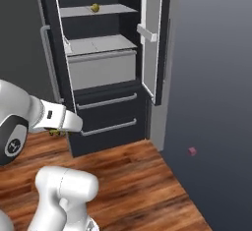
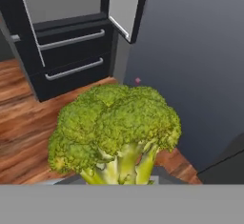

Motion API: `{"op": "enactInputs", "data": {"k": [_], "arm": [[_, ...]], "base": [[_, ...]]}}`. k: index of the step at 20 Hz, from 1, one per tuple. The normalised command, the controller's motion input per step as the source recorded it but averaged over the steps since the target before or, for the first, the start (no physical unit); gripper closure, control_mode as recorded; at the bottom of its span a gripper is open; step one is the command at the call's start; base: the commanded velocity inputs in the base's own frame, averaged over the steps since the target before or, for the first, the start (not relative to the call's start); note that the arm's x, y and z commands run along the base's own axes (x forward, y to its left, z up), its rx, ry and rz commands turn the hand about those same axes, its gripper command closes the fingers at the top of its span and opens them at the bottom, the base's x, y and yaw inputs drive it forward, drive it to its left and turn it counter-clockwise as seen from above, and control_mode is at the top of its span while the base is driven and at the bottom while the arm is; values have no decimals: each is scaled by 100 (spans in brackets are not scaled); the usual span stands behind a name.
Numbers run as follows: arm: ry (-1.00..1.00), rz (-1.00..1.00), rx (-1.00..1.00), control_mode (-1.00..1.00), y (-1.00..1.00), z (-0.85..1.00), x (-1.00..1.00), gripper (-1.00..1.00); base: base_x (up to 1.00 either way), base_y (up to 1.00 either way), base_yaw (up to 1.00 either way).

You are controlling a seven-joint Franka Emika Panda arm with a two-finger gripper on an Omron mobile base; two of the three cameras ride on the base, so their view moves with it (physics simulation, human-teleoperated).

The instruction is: Place the cold items (squash and broccoli) from the fridge in one tupperware on the dining counter. Place the warm items (kebab skewer and hot dog) in the stove area in another tupperware.

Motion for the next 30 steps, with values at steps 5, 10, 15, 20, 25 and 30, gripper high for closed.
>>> {"op": "enactInputs", "data": {"k": [5,10,15,20,25,30], "arm": [[0,0,0,100,0,0,0,100],[0,0,0,100,0,0,0,100],[0,0,0,100,0,0,0,100],[0,0,0,100,0,0,0,100],[0,0,0,100,0,0,0,100],[0,0,0,100,0,0,0,100]], "base": [[-70,56,55],[-52,66,63],[-36,60,65],[2,-17,59],[27,-57,60],[42,-58,57]]}}
